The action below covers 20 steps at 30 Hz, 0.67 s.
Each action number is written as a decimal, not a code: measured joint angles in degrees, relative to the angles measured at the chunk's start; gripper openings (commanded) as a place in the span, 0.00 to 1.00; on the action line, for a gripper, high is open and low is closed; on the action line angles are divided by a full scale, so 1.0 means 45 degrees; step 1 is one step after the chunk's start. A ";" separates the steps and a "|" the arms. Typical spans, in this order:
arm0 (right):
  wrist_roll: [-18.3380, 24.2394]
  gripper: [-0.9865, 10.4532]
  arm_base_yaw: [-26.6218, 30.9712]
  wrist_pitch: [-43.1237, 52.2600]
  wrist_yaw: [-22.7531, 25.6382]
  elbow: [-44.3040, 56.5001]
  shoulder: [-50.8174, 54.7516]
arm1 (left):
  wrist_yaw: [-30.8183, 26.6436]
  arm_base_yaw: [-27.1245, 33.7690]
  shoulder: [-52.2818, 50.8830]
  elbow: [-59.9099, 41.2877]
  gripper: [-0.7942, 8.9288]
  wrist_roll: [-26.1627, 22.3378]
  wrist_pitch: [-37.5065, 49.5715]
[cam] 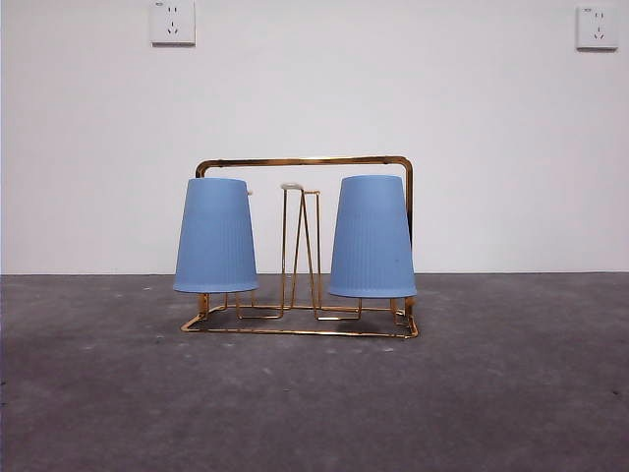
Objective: Pick up cup 1,put cup 1 in the cup rack,pick up cup 2,put cup 2 in the cup rack
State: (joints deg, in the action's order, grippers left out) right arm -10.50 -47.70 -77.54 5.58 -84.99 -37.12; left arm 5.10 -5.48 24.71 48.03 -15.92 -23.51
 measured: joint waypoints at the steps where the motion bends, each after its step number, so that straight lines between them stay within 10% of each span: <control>1: 0.0000 0.09 0.0000 0.0000 0.0000 0.0000 0.0000 | -0.0180 0.0447 -0.0345 -0.0359 0.08 -0.0199 0.0359; 20: -0.0005 0.09 0.0000 0.0000 0.0000 0.0000 -0.0010 | -0.0457 0.2127 -0.5348 -1.0205 0.08 0.2608 0.3881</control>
State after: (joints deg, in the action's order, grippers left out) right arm -10.52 -47.70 -77.54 5.58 -84.99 -37.17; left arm 3.05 4.10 0.64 2.11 -4.19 -6.04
